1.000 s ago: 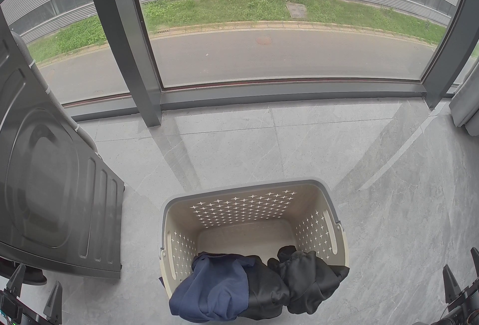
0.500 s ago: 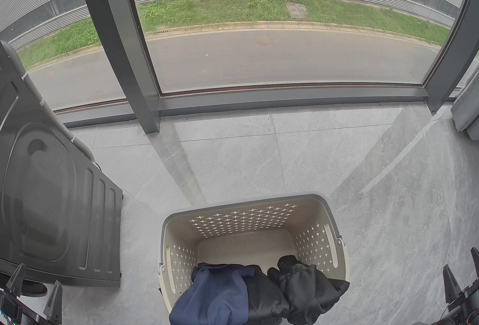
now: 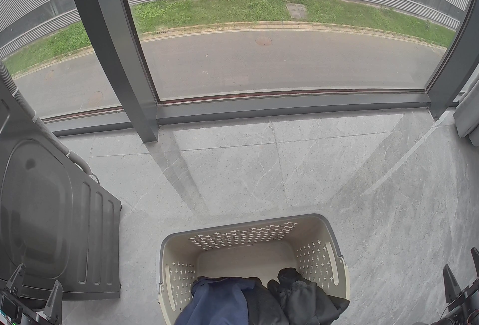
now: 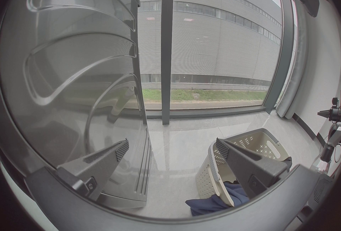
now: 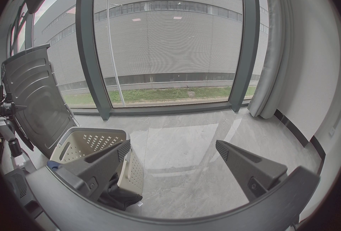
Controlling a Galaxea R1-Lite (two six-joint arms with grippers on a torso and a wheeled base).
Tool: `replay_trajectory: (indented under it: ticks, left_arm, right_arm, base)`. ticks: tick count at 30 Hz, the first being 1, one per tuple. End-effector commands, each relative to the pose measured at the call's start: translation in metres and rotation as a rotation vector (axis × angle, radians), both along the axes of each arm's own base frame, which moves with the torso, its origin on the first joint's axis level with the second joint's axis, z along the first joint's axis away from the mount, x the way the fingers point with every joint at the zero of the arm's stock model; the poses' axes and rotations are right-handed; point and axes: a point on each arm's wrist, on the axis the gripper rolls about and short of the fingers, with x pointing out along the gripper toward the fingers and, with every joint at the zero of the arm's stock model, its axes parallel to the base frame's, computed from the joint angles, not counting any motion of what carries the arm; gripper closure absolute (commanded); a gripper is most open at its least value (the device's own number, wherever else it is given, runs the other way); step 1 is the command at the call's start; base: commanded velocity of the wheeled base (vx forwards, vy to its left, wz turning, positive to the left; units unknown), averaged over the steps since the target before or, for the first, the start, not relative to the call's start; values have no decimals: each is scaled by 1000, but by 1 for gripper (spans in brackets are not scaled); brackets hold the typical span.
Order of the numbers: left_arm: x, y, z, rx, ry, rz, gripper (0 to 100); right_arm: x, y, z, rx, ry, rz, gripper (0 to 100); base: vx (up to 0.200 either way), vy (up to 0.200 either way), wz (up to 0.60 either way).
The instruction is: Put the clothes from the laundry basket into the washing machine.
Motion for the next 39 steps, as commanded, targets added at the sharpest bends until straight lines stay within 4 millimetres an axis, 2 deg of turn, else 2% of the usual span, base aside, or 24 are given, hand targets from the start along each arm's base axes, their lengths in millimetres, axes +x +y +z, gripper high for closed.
replay_trajectory:
  ticks: [1, 7, 31, 34, 39]
  left_arm:
    - [0, 0, -5, 0, 6, 0, 0]
    - [0, 0, -5, 0, 6, 0, 0]
    - [0, 0, -5, 0, 6, 0, 0]
    - [0, 0, -5, 0, 6, 0, 0]
    - [0, 0, -5, 0, 6, 0, 0]
  right_arm:
    - [1, 0, -5, 0, 12, 0, 0]
    - [1, 0, -5, 0, 12, 0, 0]
    - [1, 0, -5, 0, 12, 0, 0]
    - [1, 0, -5, 0, 12, 0, 0]
    - [1, 0, -5, 0, 12, 0, 0]
  base:
    - [0, 0, 0]
    - [200, 0, 0]
    - [0, 0, 0]
    - [200, 0, 0]
    - [0, 0, 0]
